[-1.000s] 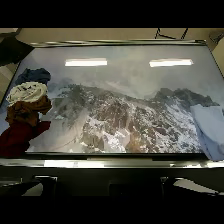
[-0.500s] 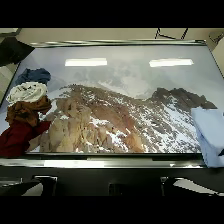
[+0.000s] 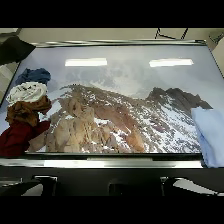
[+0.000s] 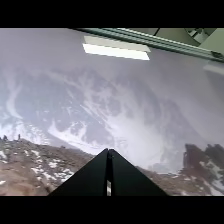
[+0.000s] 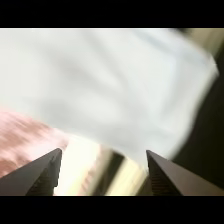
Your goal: Fold the clothes and pants, and hang the long-sleeved shirts on hangers.
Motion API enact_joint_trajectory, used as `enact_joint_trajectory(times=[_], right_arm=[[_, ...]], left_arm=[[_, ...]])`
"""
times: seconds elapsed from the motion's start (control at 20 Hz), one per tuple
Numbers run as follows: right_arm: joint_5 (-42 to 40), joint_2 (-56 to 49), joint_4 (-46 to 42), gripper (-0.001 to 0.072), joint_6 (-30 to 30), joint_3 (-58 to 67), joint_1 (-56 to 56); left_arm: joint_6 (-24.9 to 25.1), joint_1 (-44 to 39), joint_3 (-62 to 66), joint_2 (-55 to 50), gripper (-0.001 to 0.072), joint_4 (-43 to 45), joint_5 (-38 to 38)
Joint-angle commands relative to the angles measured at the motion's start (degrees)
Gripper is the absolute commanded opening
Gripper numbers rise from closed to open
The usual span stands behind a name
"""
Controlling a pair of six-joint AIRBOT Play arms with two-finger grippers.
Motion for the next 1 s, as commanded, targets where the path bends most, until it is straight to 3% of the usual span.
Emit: enact_joint_trajectory(times=[0.0,0.05,0.1,0.15,0.2,0.25,0.3,0.35,0.45,0.55,0.95], right_arm=[[-12.87,0.61,7.32,0.0608,-3.04,17.20,9.77],[-14.53,1.01,7.26,0.0608,-4.02,18.29,14.99],[-13.86,1.01,6.80,0.0609,-4.28,18.21,20.70],[-11.74,0.42,5.97,0.0633,-3.08,17.49,25.68],[-8.76,-0.57,4.87,0.0702,-1.16,15.87,30.18],[-4.85,-1.90,4.50,0.0702,1.03,14.14,33.42],[-1.31,-3.28,4.50,0.0701,1.79,12.61,35.65],[1.33,-4.24,4.44,0.0700,1.77,10.75,37.33],[1.70,-4.50,3.91,0.0700,1.77,8.13,39.01],[1.27,-4.48,4.17,0.0700,1.77,8.09,38.88],[1.44,-4.50,3.39,0.0697,1.33,8.09,38.84]], left_arm=[[-6.60,-5.99,0.04,-2.58,0.0019,29.24,-0.72],[-11.28,-8.41,0.02,-4.42,0.0020,40.11,-4.74],[-13.22,-9.73,0.00,-6.73,0.0024,45.55,-9.57],[-13.20,-9.94,0.00,-8.96,0.0166,44.96,-14.03],[-13.35,-9.92,0.00,-11.52,0.0642,42.01,-19.63],[-13.22,-9.86,-0.13,-13.90,0.0714,38.93,-26.03],[-11.13,-9.88,-1.55,-15.52,0.0715,36.28,-30.34],[-9.81,-10.01,-4.31,-15.28,0.0715,33.79,-29.79],[-10.75,-10.34,-10.08,-11.93,0.0714,30.08,-22.62],[-10.80,-10.84,-12.41,-9.73,0.0714,29.79,-18.58],[-10.80,-10.71,-12.33,-10.36,0.0714,29.81,-18.36]])
